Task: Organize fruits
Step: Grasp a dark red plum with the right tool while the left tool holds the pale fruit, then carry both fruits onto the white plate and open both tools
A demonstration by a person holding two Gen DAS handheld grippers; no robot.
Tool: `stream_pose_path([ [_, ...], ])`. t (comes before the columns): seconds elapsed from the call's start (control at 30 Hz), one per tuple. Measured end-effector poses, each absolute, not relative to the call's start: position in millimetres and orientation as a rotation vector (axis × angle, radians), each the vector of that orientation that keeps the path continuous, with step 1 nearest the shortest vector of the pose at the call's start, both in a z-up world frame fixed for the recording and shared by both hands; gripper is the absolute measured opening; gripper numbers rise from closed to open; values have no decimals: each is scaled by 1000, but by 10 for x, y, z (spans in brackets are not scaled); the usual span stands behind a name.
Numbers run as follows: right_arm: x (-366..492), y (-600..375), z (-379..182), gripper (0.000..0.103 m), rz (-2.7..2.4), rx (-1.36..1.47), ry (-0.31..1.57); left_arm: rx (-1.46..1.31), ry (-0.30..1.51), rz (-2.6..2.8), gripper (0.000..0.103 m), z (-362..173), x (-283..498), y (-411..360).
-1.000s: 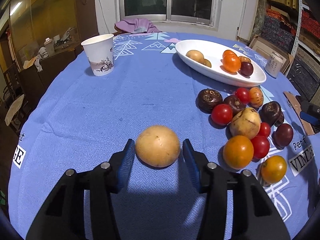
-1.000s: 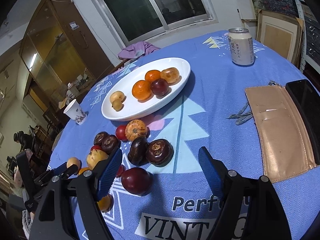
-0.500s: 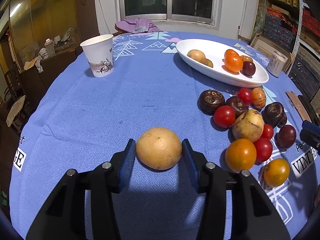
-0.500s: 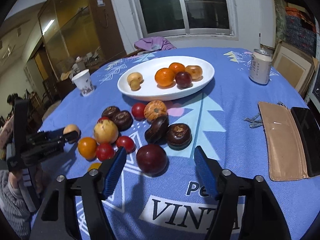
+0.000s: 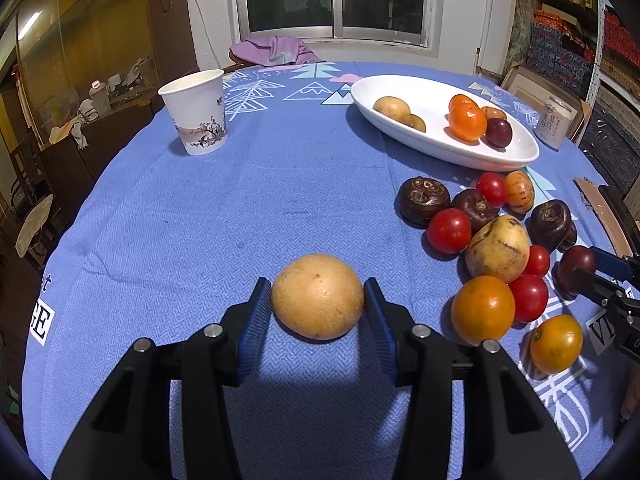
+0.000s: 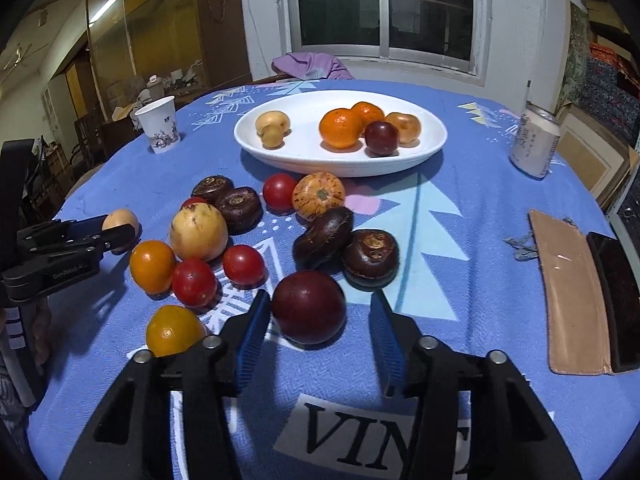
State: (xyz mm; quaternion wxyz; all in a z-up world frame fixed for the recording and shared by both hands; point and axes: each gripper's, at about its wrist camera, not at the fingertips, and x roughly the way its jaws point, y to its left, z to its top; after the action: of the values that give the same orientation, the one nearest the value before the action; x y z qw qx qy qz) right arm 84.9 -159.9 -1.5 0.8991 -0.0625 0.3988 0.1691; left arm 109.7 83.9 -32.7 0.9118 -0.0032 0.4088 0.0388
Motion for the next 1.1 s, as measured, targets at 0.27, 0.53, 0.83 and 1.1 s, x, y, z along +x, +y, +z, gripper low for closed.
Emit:
stream_pose_path([
  [0.27, 899, -1593, -74, 41, 376, -99, 871, -14, 853, 81, 47, -345, 1108, 851],
  [0.53, 913, -1666, -48, 40, 368, -61, 862, -48, 861, 67, 47, -349, 1116, 905],
  [0.83, 890, -1745, 37, 39, 358, -28, 822, -51, 809, 75, 47, -250, 1056, 912],
  [1.1, 910, -1975, 236, 39, 353, 80, 764, -39, 767, 57, 47, -85, 1026, 808],
])
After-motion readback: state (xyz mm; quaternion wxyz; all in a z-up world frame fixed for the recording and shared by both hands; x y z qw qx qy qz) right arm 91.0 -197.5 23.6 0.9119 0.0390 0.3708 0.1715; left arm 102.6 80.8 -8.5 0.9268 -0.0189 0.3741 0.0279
